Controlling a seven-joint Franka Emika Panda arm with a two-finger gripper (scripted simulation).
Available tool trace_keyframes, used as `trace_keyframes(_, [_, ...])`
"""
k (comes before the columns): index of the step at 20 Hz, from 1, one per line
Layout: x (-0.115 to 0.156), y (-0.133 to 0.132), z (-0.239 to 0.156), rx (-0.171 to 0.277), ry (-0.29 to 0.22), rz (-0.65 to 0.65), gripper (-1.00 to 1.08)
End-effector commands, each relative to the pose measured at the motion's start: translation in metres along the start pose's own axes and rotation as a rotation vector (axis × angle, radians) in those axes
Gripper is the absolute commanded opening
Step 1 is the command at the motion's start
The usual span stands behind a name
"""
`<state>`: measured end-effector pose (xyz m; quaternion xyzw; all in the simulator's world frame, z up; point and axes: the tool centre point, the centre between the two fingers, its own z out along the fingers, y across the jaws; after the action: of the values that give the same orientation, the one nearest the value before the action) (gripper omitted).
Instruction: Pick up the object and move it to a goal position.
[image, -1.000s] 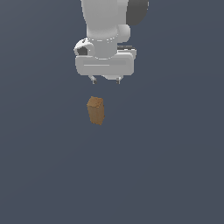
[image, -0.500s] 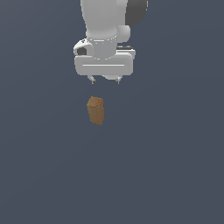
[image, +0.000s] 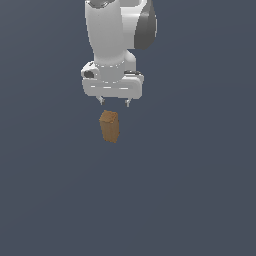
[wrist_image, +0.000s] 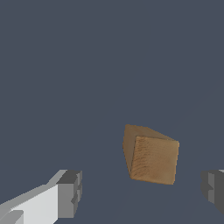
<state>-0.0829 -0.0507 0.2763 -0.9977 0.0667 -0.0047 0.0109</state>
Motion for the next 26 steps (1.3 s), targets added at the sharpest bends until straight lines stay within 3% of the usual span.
trace_keyframes(1, [-0.005, 0.011, 0.02, -0.005, -0.002, 0.031, 1.0])
trace_keyframes(12, [-0.026, 0.043, 0.076, -0.021, -0.006, 0.121, 1.0])
trace_keyframes(26, [-0.03, 0.046, 0.099, -0.023, -0.007, 0.129, 1.0])
